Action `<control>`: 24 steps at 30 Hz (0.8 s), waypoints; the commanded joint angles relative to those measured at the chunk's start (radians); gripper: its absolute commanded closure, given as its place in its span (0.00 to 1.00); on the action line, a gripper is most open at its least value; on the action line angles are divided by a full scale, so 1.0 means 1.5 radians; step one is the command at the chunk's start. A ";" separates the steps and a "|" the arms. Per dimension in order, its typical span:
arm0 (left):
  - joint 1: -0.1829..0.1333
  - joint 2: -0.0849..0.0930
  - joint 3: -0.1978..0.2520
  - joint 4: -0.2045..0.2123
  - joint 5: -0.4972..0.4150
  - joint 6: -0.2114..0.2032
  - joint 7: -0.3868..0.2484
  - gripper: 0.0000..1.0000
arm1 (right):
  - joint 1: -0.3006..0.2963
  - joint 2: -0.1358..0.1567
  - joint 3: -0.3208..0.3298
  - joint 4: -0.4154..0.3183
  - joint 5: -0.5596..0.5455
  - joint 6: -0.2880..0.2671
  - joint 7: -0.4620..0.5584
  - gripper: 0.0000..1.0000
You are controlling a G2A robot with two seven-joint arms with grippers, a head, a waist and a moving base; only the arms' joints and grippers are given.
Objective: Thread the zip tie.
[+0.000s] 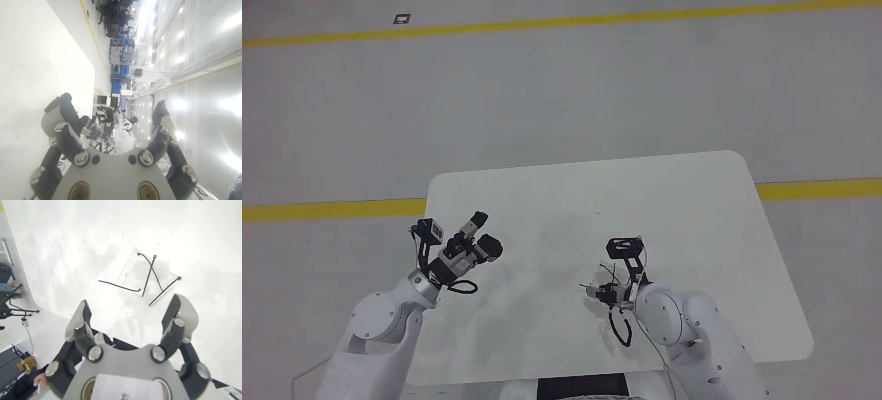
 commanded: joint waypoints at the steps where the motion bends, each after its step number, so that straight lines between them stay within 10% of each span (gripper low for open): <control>1: 0.000 0.000 0.000 0.000 0.000 0.000 0.000 0.00 | 0.000 0.000 0.000 0.000 0.000 0.000 0.000 0.00; 24: 0.000 0.000 0.000 0.000 0.000 0.000 0.000 0.00 | 0.052 -0.009 -0.032 0.059 0.002 0.000 0.024 0.00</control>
